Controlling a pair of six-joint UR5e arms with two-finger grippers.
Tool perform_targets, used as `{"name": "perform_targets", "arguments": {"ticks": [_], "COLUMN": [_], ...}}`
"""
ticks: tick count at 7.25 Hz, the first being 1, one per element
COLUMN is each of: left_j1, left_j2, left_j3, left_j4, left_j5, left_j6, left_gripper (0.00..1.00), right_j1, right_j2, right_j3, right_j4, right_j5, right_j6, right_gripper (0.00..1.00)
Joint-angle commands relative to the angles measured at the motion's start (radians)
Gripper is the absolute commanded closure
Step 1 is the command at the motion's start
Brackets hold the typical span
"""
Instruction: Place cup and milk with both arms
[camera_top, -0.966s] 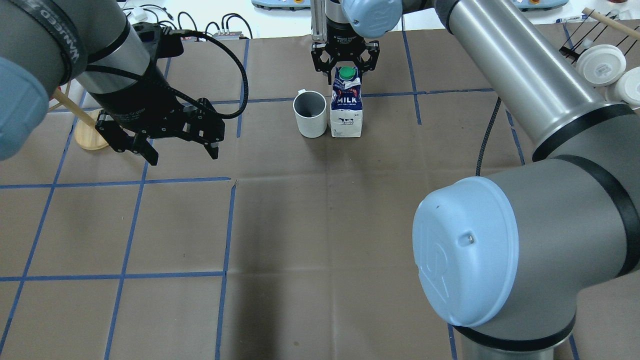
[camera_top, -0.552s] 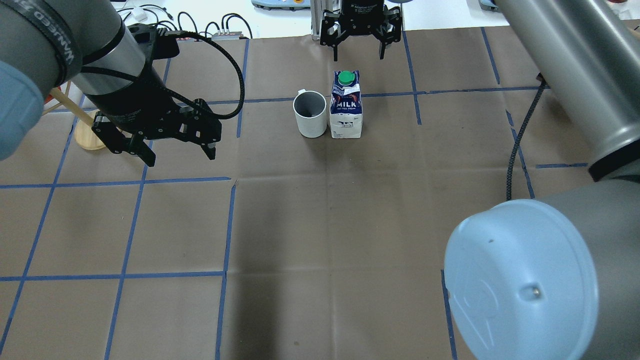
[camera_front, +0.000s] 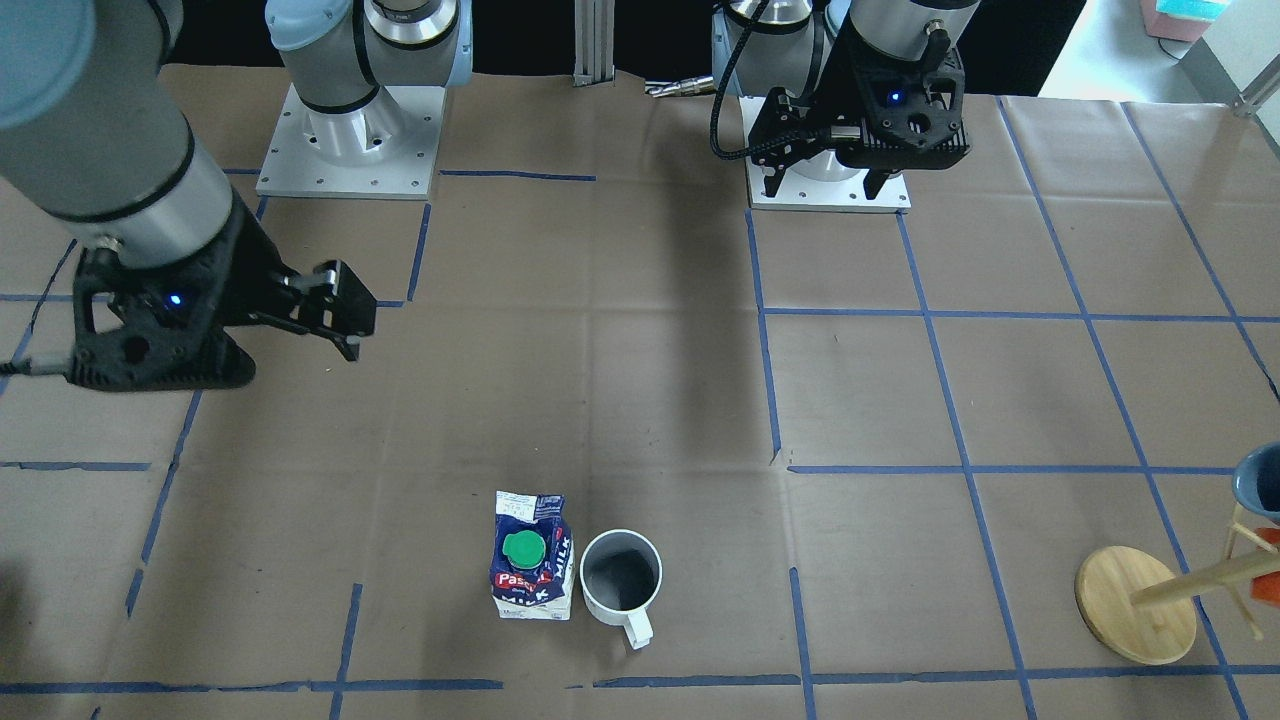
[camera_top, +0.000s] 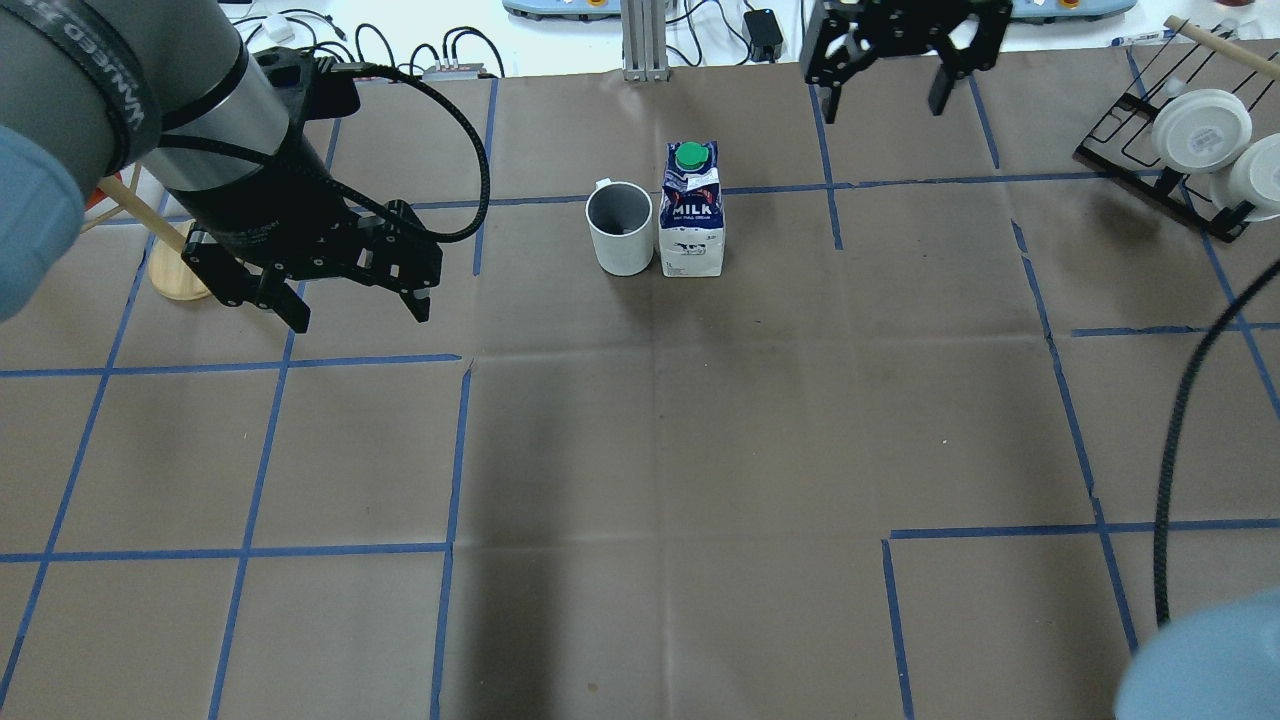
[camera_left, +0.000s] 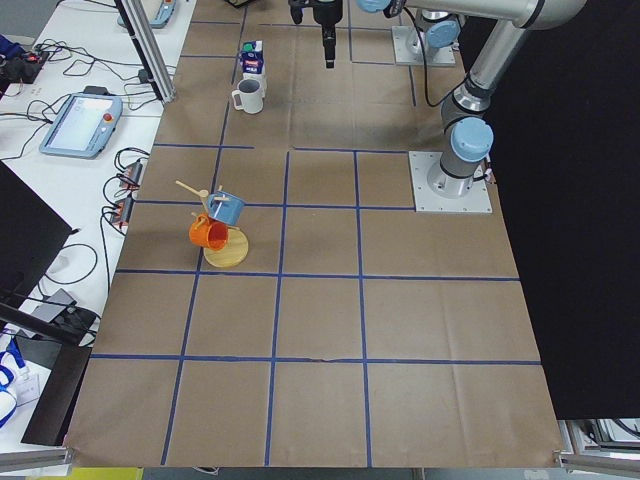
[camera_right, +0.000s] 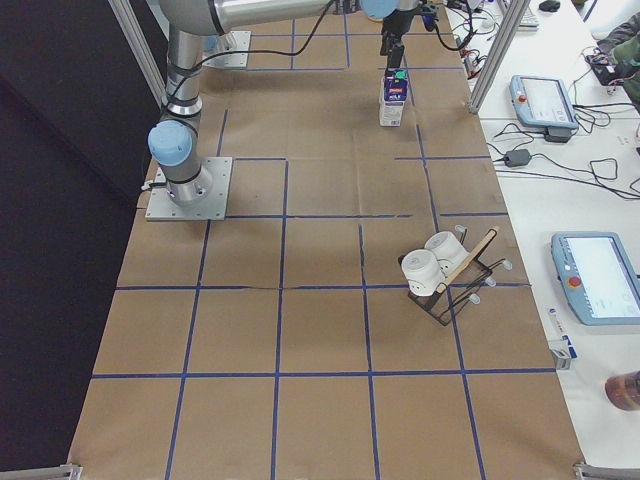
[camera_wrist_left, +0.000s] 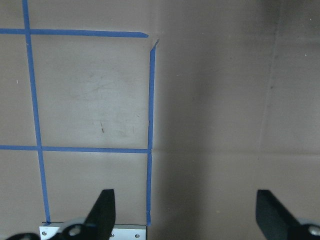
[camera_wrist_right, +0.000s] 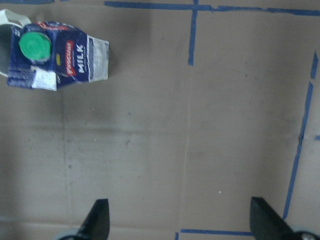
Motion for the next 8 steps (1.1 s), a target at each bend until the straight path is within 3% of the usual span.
{"name": "perform_targets", "arguments": {"ticks": [1,2,3,8], "left_j1": [0.000,0.002,0.002,0.002], "left_j2": [0.006,0.008,0.015,0.029], "left_j3": [-0.001,-0.007,-0.021,-0.043], "left_j4": [-0.008,-0.005,0.001,0.004], "left_j5": [0.001,0.001,0.001,0.001], "left_j6": [0.012,0.012,0.012,0.012], "left_gripper": [0.00,0.00,0.00,0.00], "right_j1": [-0.043,-0.041,-0.037,-0.017], "right_j2": [-0.252,-0.313,-0.323,-0.317], "right_j3": [0.316,0.408,0.435,0.431], "right_j4": [-0.090,-0.169,-0.167,-0.166], "right_j5": [0.005,-0.006,-0.006,-0.005], "right_j6": [-0.003,0.041,0.072,0.092], "right_gripper": [0.00,0.00,0.00,0.00]}}
